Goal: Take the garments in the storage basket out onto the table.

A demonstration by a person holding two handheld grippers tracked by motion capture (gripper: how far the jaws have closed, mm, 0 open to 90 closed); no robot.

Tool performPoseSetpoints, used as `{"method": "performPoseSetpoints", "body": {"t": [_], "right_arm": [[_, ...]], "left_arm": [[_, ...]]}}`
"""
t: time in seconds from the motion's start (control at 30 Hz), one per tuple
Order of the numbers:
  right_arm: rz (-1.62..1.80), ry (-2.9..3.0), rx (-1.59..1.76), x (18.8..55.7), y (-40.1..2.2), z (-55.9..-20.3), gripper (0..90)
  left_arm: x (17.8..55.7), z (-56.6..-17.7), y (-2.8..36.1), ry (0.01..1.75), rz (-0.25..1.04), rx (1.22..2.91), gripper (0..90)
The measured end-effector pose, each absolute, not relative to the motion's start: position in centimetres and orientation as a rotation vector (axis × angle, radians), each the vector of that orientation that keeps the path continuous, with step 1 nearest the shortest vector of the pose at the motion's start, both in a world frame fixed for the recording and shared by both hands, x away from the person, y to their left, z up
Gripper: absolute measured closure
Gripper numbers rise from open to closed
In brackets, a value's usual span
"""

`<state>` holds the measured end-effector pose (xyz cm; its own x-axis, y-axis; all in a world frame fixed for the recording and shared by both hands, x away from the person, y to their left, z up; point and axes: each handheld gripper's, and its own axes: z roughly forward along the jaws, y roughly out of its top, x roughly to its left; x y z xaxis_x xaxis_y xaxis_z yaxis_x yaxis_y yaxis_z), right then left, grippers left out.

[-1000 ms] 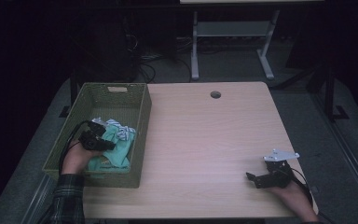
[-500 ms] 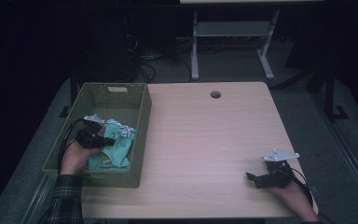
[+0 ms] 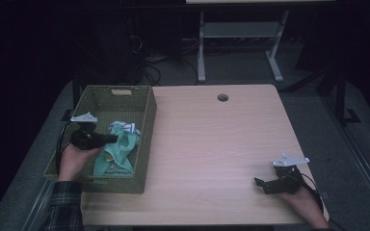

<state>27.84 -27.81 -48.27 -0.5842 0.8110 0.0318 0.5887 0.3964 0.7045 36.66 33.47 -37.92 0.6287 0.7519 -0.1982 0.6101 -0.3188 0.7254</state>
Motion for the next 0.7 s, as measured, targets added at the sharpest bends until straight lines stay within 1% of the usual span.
{"method": "performPoseSetpoints", "body": {"t": [0.33,0.7], "right_arm": [[0.988,2.341,1.219,27.8,-27.8,-48.3,3.1],[0.988,2.342,1.219,27.8,-27.8,-48.3,3.1]], "left_arm": [[36.1,-35.7,33.9,1.031,0.265,1.94,87.9],[36.1,-32.9,33.4,0.983,0.292,1.891,87.9]]}}
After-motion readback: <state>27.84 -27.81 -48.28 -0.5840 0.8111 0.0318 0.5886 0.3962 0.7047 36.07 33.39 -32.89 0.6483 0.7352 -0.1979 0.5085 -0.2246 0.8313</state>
